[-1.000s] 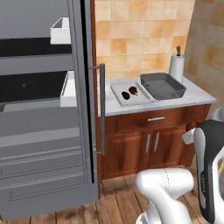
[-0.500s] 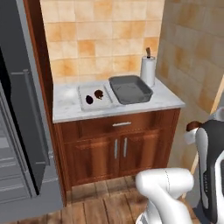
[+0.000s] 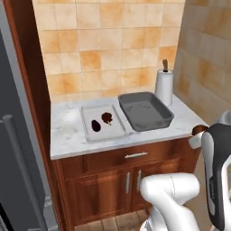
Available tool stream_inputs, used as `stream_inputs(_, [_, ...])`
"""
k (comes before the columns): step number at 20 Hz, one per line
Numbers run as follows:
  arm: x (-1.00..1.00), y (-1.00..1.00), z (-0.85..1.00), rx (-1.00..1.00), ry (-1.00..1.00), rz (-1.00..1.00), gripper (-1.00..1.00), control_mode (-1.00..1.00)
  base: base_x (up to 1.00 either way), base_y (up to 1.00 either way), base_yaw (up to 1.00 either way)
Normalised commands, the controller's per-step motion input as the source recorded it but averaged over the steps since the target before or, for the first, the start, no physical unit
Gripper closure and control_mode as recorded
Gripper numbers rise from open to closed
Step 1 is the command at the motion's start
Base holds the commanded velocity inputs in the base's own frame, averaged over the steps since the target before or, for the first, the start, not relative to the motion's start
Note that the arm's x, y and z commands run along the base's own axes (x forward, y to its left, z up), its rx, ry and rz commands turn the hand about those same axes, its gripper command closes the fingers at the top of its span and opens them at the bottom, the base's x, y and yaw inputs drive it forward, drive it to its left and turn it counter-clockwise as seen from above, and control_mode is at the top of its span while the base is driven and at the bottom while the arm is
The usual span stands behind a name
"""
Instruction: Place one eggplant and one steak in each tupperware on the nearby counter, to pack two identical lunches.
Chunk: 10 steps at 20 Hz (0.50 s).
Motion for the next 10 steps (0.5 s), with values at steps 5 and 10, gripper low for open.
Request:
stream_inputs(5, [0.00,0.00,0.00,0.00,0.00,0.00,1.00,1.00,0.90,0.00,-0.07])
stream_inputs(10, [0.00,0.00,-0.02,0.00,0.02,-0.01,1.00,-1.00,0.28,-0.01,-0.05])
